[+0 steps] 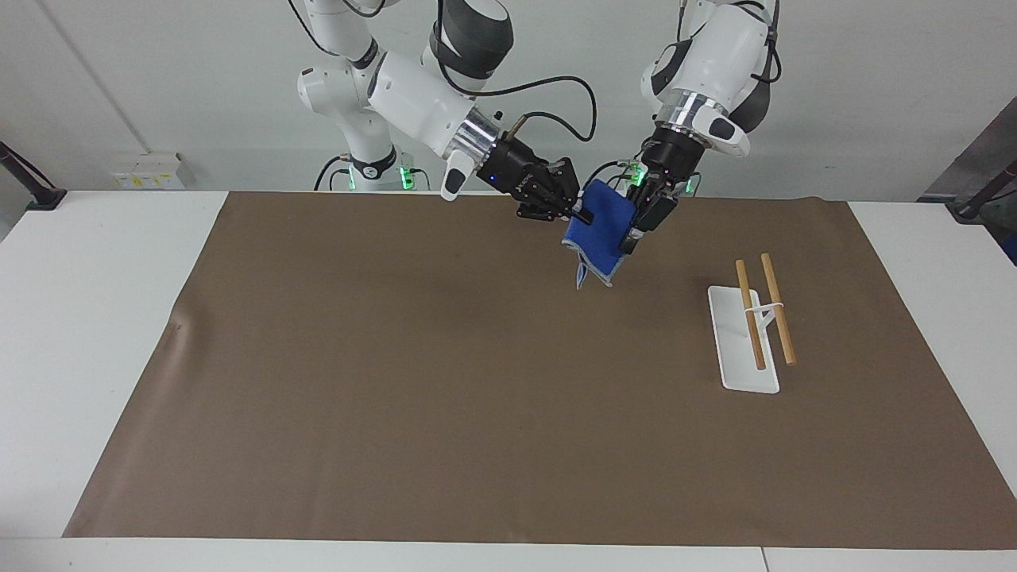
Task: Right arm passes towel to left arm to hang
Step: 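Close the left gripper on the towel while the right gripper holds, then open the right gripper and pull it back from the towel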
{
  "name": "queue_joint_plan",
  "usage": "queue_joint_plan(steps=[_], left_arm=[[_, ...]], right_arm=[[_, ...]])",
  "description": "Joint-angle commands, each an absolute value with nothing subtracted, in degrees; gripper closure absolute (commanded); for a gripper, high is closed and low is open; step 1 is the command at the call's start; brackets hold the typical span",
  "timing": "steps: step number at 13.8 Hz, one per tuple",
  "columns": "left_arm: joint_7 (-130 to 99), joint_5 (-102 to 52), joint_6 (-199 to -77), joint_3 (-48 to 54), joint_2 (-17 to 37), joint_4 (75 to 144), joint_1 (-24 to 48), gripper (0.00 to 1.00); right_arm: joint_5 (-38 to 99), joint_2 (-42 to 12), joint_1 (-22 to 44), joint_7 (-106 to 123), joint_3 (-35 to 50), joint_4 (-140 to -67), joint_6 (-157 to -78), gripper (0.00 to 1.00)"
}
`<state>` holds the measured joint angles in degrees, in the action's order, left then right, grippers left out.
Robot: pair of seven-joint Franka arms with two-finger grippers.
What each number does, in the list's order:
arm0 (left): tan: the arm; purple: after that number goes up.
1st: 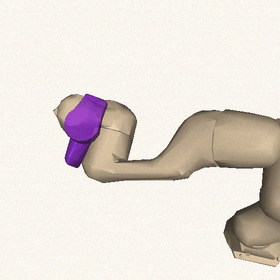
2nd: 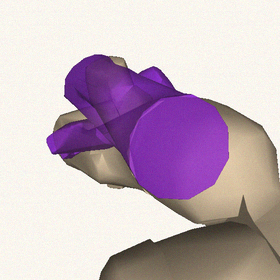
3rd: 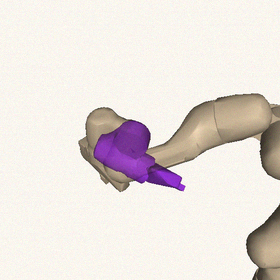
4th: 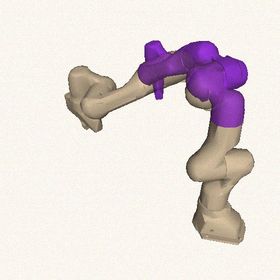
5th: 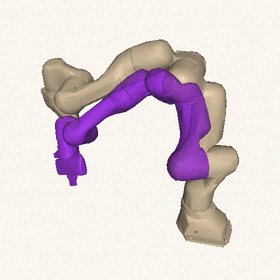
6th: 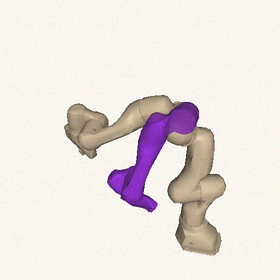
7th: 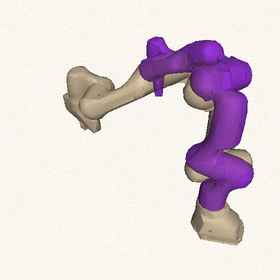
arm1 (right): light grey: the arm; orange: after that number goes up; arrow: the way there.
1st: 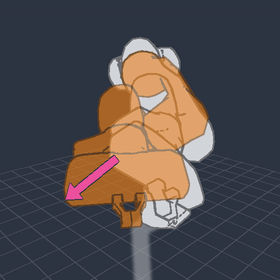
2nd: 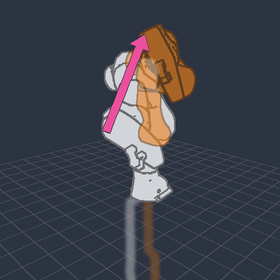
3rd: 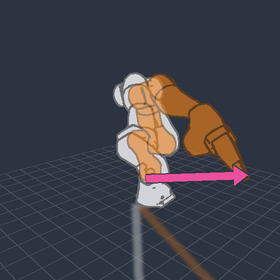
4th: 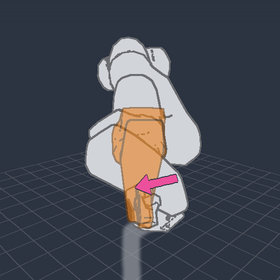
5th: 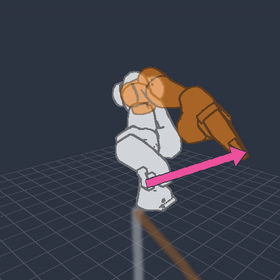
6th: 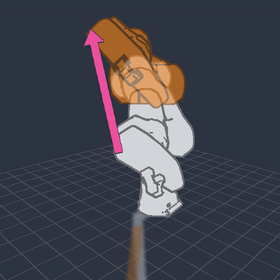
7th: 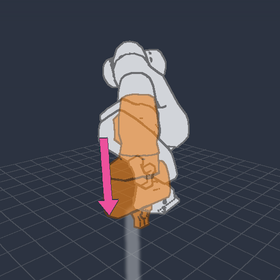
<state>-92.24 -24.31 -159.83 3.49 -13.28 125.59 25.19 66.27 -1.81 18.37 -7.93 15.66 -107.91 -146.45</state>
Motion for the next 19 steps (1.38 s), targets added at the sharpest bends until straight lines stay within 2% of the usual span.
queue_joint_plan(steps=[1,6,7,9,10,11,16,19], left_arm=[[-92.3,-25.4,-159.9,3.2,-12.6,124.6,25.6,1.0],[-92.3,-25.3,-160.0,3.1,-12.6,124.6,25.4,1.0],[-92.3,-25.3,-159.9,3.1,-12.6,124.6,25.4,1.0],[-92.2,-25.2,-160.0,3.1,-12.7,124.8,25.3,1.0],[-92.2,-25.1,-160.0,3.0,-12.7,124.8,25.1,1.0],[-92.0,-25.1,-160.0,2.9,-12.7,125.0,25.1,1.0],[-91.0,-24.0,-160.0,2.9,-12.7,125.3,23.2,1.0],[-91.0,-23.6,-160.0,2.9,-12.7,125.8,20.6,1.0]], right_arm=[[68.1,-0.3,17.8,-6.4,16.1,-109.5,-147.0,1.0],[68.1,-0.3,17.8,-6.9,16.0,-109.5,-147.0,1.0],[68.1,-0.3,17.8,-6.9,15.9,-109.4,-147.0,0.94],[68.1,-0.1,17.7,-7.1,15.9,-109.4,-147.0,0.65],[68.1,-0.1,17.7,-7.2,15.9,-109.5,-147.0,0.21],[68.1,0.1,17.8,-6.9,15.9,-109.4,-147.0,0.0],[67.0,0.1,17.0,-6.0,15.6,-109.5,-147.1,0.0],[60.4,-0.2,14.4,-5.6,15.6,-109.7,-147.0,0.0]])
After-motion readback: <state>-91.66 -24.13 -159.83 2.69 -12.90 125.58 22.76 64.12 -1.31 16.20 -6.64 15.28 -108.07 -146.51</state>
